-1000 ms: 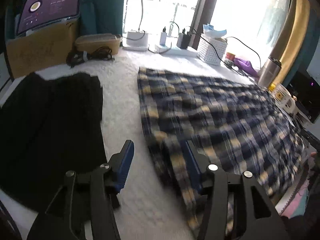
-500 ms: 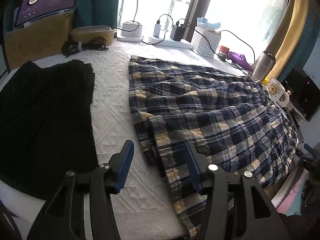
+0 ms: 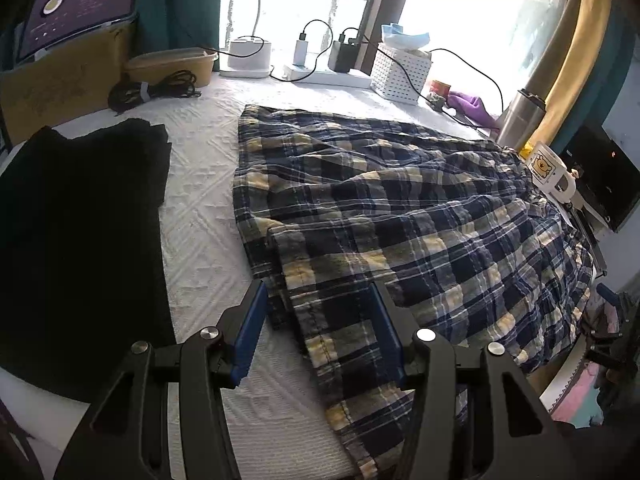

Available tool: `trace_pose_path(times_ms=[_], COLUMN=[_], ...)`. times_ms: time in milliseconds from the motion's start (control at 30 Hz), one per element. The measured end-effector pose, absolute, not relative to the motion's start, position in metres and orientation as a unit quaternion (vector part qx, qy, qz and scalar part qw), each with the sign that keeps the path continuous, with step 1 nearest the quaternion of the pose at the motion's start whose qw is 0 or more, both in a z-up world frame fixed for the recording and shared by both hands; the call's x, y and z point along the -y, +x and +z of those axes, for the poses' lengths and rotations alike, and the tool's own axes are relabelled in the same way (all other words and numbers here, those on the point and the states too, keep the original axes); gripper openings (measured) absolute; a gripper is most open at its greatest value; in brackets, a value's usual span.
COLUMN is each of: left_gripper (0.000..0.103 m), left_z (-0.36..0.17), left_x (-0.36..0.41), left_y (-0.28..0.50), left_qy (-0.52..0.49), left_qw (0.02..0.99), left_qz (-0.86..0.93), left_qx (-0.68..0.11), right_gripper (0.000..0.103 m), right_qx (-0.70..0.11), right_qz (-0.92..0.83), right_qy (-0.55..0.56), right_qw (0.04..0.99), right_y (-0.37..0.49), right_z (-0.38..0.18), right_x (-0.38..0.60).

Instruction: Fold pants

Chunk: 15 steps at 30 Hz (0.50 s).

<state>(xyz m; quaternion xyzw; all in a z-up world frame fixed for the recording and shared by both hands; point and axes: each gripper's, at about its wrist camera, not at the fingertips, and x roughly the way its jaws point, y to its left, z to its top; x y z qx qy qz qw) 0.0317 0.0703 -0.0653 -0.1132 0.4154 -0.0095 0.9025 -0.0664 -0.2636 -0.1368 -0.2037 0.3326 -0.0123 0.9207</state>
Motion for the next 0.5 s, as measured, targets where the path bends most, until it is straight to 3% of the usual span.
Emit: trace_pose_path(times_ms=[267, 500], left_gripper=[0.051, 0.051], left_z=[-0.065, -0.063], left_x=[-0.074, -0.077], left_y=[0.030, 0.024], left_qy=[-0.116, -0.115], left_qw=[0.904, 0.905], left_qz=[-0.011, -0.012], left_qx=[-0.411, -0.409], right_gripper=[0.097, 0.097], right_qx=[-0.276, -0.277], right_qz=[0.013, 0.023], right_qy=[-0.190, -0.227], right_qw=[0.942, 0.933], right_y=[-0.060, -0.041], right_z=[-0.105, -0.100], right_x=[0.248, 0.242])
